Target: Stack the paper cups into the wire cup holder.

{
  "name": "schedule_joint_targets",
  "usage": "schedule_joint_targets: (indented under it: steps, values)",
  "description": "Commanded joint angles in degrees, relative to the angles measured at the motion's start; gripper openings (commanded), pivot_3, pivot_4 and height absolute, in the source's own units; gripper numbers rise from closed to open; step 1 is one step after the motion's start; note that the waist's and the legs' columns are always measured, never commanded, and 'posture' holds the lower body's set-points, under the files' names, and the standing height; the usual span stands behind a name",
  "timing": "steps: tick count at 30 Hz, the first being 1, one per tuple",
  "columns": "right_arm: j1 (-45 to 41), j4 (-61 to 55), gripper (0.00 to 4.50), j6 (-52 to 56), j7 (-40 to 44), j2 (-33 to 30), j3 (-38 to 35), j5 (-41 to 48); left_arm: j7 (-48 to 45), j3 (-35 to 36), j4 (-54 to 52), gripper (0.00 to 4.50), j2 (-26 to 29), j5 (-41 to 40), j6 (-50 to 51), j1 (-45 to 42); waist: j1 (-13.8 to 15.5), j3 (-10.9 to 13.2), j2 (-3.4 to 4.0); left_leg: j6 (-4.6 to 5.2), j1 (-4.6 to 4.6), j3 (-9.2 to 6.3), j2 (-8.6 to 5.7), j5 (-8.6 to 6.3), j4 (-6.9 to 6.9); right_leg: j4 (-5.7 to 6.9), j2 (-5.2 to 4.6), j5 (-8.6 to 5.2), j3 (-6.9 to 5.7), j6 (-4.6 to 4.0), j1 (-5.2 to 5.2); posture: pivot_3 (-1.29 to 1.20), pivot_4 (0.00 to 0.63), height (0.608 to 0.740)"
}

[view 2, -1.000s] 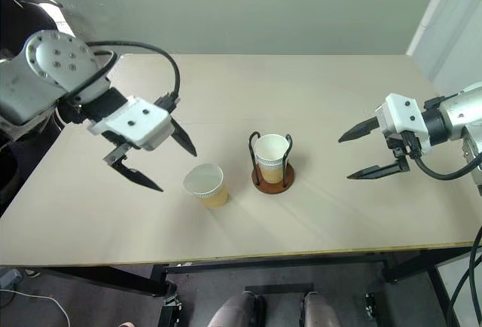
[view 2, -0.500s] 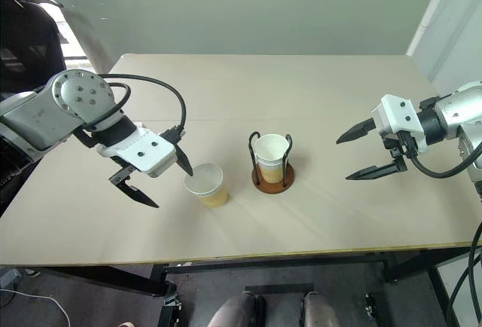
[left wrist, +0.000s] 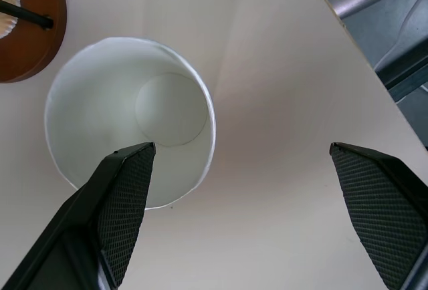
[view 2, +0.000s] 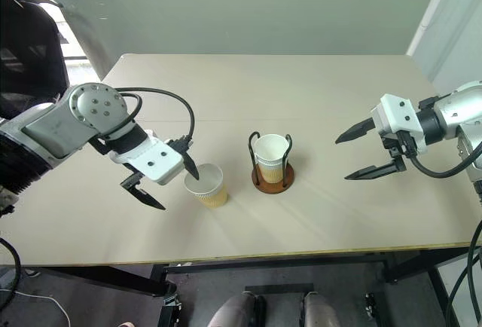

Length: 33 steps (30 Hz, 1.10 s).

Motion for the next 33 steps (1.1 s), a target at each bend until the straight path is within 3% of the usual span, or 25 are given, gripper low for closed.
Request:
schedule_joint_targets:
  steps: [1, 9, 12, 23, 33]
  values:
    - [-0.80, -1.25, 3.86, -0.31, 0.22, -0.19, -1.36, 0.48, -1.85, 3.41, 0.86, 4.48, -1.18, 2.35, -1.90, 0.69, 0.01, 0.00, 0.00, 0.00, 0.00, -0.01, 0.00, 0.00, 0.01, 0.00, 0.00, 0.00, 0.00, 0.00, 0.00, 0.00, 0.150, 0.740]
    - [-0.34, -0.50, 3.86, -0.83, 0.22, 0.39, -2.00, -0.08, -1.85, 4.97, 1.81, 4.48, -4.00, 4.66, -2.75, 2.72, 0.00, 0.00, 0.00, 0.00, 0.01, 0.00, 0.00, -0.01, 0.01, 0.02, 0.00, 0.01, 0.00, -0.02, -0.01, 0.00, 0.150, 0.740]
    - [-0.59, 0.96, 3.86, -0.89, 0.22, 1.40, -2.51, 0.30, -1.85, 5.15, 1.99, 3.93, -4.93, 4.65, -2.61, 3.17, 0.01, 0.00, 0.00, 0.00, 0.01, 0.01, 0.00, -0.01, 0.01, 0.01, 0.00, 0.02, 0.00, -0.03, -0.01, 0.00, 0.150, 0.740]
    - [-1.61, 6.82, 3.86, 1.55, 0.22, 6.42, -4.50, 2.59, -1.85, 5.72, 2.27, 0.05, -5.68, 3.19, -1.72, 3.85, 0.01, 0.00, 0.00, 0.00, 0.02, 0.02, 0.01, -0.01, 0.00, 0.02, 0.00, 0.06, -0.01, -0.06, -0.02, 0.00, 0.150, 0.740]
    - [-0.45, 7.42, 3.86, 1.78, 0.22, 6.70, -4.29, 4.24, -1.85, 5.90, 1.14, 0.05, -4.59, 2.38, -0.70, 3.88, 0.02, 0.00, 0.00, -0.01, 0.02, 0.01, 0.01, -0.01, 0.00, 0.01, 0.00, 0.07, -0.02, -0.07, -0.02, 0.00, 0.150, 0.740]
